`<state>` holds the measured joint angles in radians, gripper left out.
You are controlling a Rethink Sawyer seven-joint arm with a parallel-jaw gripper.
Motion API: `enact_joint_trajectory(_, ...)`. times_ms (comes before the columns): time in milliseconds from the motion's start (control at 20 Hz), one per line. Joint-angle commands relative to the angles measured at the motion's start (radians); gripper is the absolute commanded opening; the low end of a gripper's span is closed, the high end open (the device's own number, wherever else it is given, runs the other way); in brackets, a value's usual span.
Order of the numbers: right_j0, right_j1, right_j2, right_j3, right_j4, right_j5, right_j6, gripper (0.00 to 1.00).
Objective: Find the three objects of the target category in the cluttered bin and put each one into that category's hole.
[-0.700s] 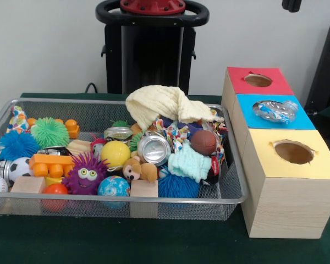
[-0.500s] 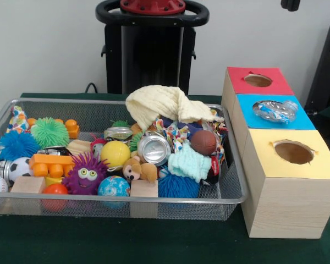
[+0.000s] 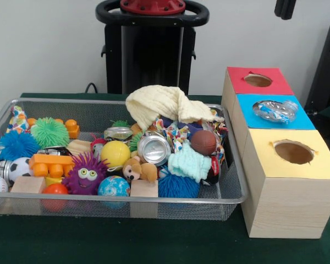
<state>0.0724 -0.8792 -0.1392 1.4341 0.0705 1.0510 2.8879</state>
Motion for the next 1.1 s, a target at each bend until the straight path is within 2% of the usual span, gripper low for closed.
enact_joint_trajectory(50,-0.031,0.072,0.101,0.046,-0.053,-0.090,-0.125,0.00)
enact_joint_trajectory(650,-0.008,0.127,0.107,0.045,-0.050,-0.180,-0.055,0.00)
enact_joint_trajectory(1100,-0.004,0.204,0.102,0.053,-0.067,-0.307,-0.035,0.00)
